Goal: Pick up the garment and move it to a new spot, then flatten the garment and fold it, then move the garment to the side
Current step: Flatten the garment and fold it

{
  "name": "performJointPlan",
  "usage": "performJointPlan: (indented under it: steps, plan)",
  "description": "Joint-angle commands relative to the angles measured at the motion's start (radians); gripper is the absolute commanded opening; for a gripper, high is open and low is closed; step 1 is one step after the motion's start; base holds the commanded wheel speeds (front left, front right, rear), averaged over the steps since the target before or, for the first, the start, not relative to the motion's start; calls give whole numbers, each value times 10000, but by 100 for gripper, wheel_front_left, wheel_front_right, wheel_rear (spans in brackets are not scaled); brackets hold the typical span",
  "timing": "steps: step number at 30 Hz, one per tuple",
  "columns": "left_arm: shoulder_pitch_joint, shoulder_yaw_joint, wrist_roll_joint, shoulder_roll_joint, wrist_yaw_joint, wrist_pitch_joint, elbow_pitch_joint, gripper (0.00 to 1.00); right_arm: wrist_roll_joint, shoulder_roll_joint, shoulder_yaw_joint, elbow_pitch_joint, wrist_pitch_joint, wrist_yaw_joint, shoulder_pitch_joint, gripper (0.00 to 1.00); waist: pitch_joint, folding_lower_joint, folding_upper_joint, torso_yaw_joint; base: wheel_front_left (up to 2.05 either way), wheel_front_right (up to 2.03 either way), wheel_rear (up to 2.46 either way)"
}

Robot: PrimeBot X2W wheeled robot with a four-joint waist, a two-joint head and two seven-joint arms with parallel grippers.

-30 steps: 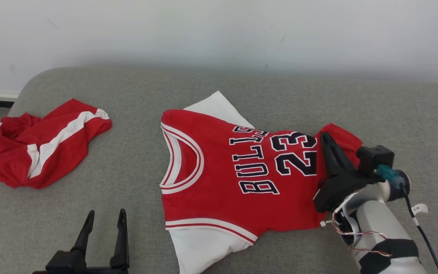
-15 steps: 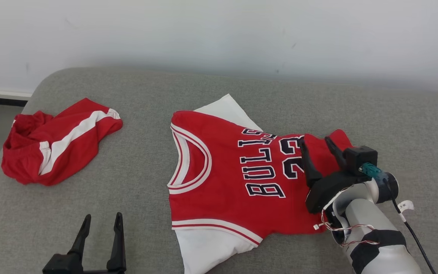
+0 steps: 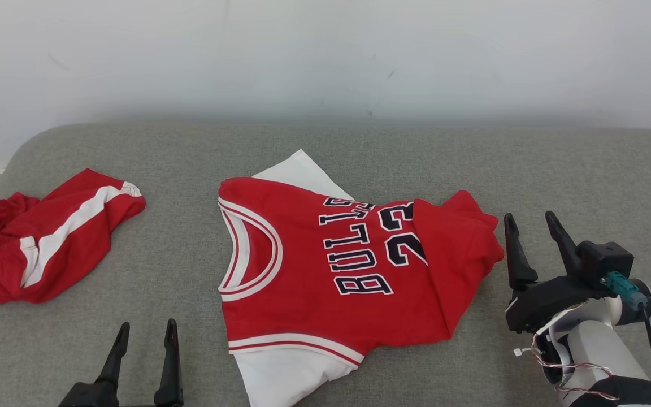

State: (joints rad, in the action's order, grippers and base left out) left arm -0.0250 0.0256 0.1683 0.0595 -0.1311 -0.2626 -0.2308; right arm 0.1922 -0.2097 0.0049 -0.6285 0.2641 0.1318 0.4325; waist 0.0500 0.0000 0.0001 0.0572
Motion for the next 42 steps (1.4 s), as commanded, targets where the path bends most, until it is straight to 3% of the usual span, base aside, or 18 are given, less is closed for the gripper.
performJointPlan:
  steps: [1,9,21,22,23,30,42]
  plan:
    - [77,-6,-75,-17,12,-33,41,100,61,-36,-51,61,1,-23,-90,100,19,0,-1,-30,0,0,0]
    - [-96,-171,-80,-7,12,-33,11,100,71,-47,114,-532,-59,-23,473,100,175,0,-1,194,0,0,0]
    - [-293,-253,42,-7,12,-33,-67,100,225,-148,380,-2845,-572,-23,1588,98,521,0,-1,738,0,0,0]
    - [-290,-242,49,-9,12,-33,-63,100,245,-111,416,-2997,-580,-23,1617,38,537,0,-1,751,0,0,0]
    - [-288,-228,44,-11,12,-33,-58,100,273,-82,443,-3111,-540,-23,1662,0,554,0,-1,758,0,0,0]
    - [-166,-64,8,-22,12,-33,-56,100,341,-108,520,-3255,-94,-23,1789,0,500,0,-1,533,0,0,0]
    - [104,-15,92,-70,13,-33,-77,100,209,234,-721,1239,19,-23,-1224,0,286,0,-1,-308,0,0,0]
